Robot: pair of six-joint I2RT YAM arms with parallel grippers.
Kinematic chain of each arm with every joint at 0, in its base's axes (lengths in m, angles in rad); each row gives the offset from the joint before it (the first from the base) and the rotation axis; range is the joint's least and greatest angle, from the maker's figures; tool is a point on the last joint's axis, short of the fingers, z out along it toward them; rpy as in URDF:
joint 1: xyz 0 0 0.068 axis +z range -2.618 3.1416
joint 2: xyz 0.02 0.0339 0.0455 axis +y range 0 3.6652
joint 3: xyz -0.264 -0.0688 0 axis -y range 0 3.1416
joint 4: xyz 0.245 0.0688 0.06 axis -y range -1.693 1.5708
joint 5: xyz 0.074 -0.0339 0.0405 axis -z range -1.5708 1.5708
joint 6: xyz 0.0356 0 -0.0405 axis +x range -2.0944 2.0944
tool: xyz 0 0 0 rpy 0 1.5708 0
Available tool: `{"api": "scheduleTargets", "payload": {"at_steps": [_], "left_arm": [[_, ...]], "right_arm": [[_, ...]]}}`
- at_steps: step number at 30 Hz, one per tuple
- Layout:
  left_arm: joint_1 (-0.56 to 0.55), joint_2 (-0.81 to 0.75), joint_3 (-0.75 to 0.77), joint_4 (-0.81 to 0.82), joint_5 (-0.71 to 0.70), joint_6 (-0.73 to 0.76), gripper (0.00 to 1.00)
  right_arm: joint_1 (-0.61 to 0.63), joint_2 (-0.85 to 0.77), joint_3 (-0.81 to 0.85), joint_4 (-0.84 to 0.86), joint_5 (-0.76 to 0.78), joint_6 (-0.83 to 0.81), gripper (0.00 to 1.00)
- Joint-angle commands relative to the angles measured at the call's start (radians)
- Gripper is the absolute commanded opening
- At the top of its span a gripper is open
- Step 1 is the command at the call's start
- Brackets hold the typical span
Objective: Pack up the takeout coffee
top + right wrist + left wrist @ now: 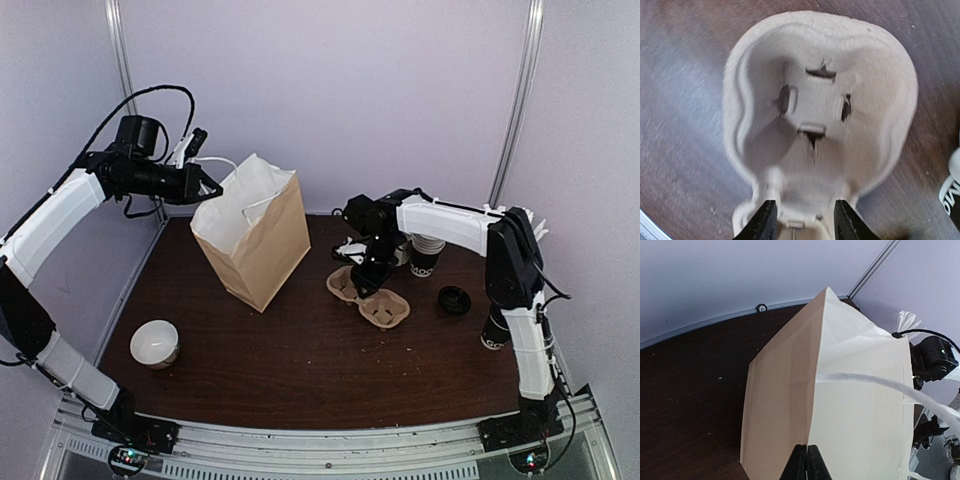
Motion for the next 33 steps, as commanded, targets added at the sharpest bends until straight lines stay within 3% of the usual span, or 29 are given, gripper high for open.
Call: {"api": "scheduleTargets", "payload": {"at_steps": [1,6,11,33], "left_arm": [[0.009,0.013,-0.003,0.060,0.050,0.007,0.00],[0.009,0.036,0.017,0.060,0.162,0.017,0.00],[0.009,0.040,0.024,0.059,0.148,0.014,0.00],[0.008,0.012,0.002,0.051,0.109,0.029,0.00]], "right_arm": [[0.001,-0.197,-0.080,0.017,0.013,-0.033,0.42],[-0.024,-0.385,-0.176,0.035,-0.049,-0.068,0.42],[-0.028,-0.448,-0.255,0.070,-0.086,-0.090,0.44],[-0.027,-0.030,0.014,-0.019,-0.030,-0.031,0.48]]}}
